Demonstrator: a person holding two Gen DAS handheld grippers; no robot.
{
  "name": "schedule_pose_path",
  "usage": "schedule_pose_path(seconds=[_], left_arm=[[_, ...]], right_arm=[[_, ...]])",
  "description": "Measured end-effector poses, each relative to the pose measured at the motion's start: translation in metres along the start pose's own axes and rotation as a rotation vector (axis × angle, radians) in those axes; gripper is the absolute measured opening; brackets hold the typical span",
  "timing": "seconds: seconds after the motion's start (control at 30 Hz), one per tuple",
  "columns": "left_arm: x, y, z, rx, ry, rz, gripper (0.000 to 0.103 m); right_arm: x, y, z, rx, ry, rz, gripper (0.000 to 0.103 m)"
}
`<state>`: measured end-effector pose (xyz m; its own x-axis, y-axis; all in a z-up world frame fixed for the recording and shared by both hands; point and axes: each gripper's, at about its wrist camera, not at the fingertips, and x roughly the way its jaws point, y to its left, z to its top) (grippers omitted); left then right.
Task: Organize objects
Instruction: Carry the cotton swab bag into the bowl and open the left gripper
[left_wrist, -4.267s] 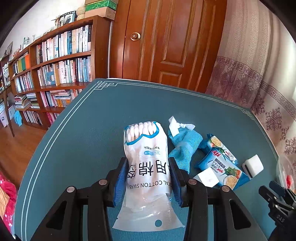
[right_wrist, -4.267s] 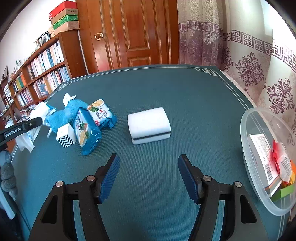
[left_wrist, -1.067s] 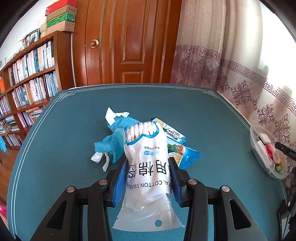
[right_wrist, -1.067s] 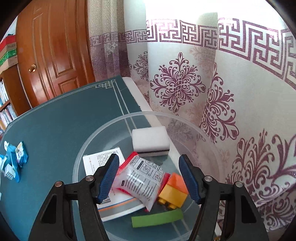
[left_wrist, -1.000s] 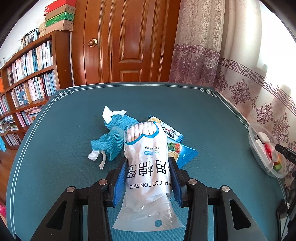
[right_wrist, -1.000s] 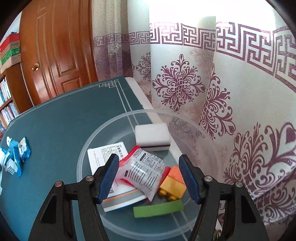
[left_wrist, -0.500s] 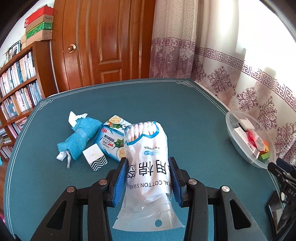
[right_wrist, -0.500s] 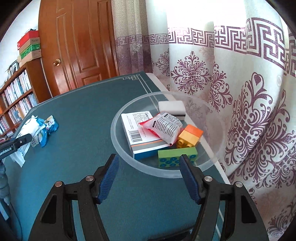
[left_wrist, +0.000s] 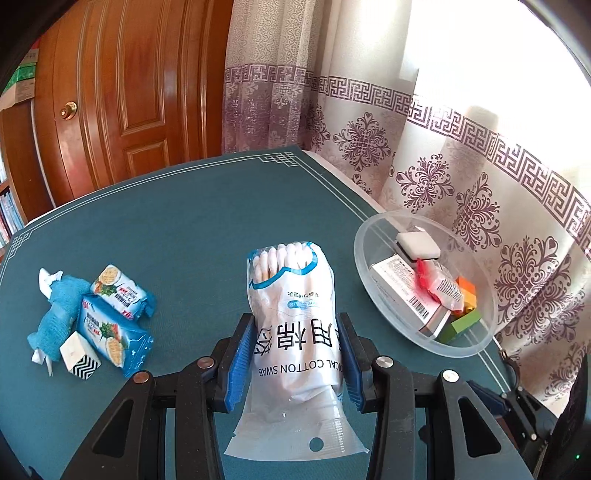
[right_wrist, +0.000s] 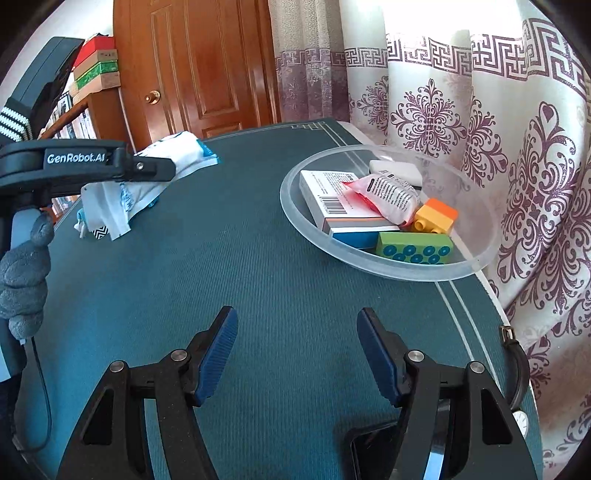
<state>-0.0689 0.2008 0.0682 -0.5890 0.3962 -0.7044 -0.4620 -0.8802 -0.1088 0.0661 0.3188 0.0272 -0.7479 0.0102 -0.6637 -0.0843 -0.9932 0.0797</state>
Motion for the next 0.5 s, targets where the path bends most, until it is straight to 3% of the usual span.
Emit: schedule_pose_path(seconds=[0.5], left_arm=[[0.052, -0.070, 0.025, 0.111, 0.050, -0.080, 0.046]], right_arm=[[-0.007, 0.003, 0.000, -0.012, -0.051, 0.040, 0.068]])
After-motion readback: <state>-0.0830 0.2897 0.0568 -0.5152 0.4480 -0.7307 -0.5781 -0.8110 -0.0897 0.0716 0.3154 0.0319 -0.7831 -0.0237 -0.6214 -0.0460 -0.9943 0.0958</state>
